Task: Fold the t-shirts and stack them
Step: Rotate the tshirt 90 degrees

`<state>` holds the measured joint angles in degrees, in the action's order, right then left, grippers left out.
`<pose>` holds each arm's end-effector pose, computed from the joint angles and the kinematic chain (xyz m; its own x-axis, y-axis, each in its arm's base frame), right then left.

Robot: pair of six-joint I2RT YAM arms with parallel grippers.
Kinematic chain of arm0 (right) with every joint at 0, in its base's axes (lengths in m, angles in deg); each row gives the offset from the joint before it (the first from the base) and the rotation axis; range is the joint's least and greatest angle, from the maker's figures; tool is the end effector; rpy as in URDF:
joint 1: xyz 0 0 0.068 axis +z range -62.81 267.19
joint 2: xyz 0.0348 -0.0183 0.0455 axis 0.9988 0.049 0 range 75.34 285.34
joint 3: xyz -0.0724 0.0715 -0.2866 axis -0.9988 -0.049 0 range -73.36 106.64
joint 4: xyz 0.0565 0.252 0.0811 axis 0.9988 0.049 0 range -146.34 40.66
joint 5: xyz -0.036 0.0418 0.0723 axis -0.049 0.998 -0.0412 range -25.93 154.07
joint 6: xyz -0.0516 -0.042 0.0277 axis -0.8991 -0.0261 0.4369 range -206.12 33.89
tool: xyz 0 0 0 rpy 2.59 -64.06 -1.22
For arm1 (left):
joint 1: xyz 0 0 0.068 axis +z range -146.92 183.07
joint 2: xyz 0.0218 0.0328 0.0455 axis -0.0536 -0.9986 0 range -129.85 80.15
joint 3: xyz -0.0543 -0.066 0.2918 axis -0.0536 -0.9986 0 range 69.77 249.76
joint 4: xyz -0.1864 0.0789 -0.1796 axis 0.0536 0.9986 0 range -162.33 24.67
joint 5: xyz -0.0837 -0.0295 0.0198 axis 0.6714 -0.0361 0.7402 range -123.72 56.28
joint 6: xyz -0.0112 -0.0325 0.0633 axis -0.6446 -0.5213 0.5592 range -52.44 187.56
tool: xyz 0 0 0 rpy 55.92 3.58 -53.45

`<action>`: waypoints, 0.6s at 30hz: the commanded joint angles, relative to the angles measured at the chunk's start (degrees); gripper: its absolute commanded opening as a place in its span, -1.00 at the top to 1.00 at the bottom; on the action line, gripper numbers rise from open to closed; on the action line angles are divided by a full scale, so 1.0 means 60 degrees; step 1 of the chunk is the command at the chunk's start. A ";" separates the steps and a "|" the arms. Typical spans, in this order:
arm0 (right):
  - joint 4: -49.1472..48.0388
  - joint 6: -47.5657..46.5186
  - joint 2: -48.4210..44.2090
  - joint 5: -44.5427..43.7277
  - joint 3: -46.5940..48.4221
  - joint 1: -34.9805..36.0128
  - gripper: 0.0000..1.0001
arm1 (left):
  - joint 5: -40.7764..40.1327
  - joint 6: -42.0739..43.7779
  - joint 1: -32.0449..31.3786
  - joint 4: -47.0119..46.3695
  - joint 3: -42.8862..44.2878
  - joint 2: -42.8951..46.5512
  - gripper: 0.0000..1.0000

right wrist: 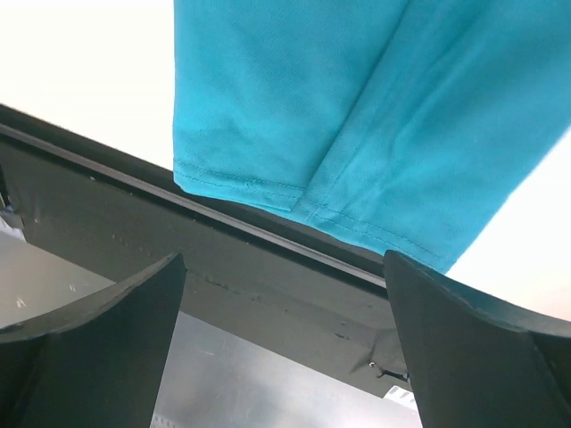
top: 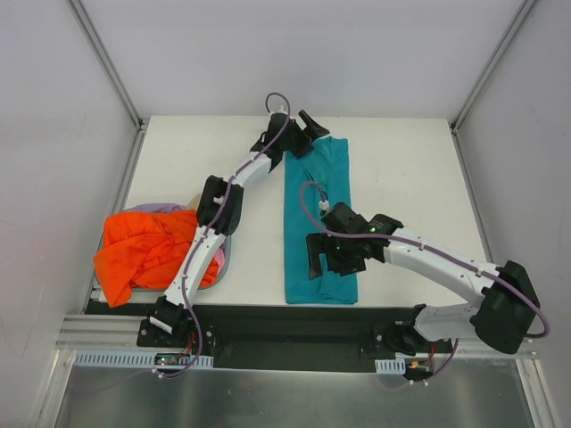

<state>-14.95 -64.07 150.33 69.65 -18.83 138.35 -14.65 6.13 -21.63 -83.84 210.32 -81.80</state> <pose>0.1623 0.2107 0.2492 -0.8143 -0.4157 -0.4051 -0.5376 0.8032 0.2566 0.6178 -0.3057 0.1458 -0.6783 -0.6016 -0.4218 0.1917 0.4094 -0.8920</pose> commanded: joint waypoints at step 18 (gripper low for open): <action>0.0295 -0.0056 -0.2565 -0.0227 -0.2098 -0.3018 -0.94 | 0.1410 0.3002 -0.0657 0.1479 -0.6917 0.8364 -0.99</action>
<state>-14.23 -63.20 137.45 67.99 -29.91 120.38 -6.30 19.66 -23.78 -76.91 183.78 -47.42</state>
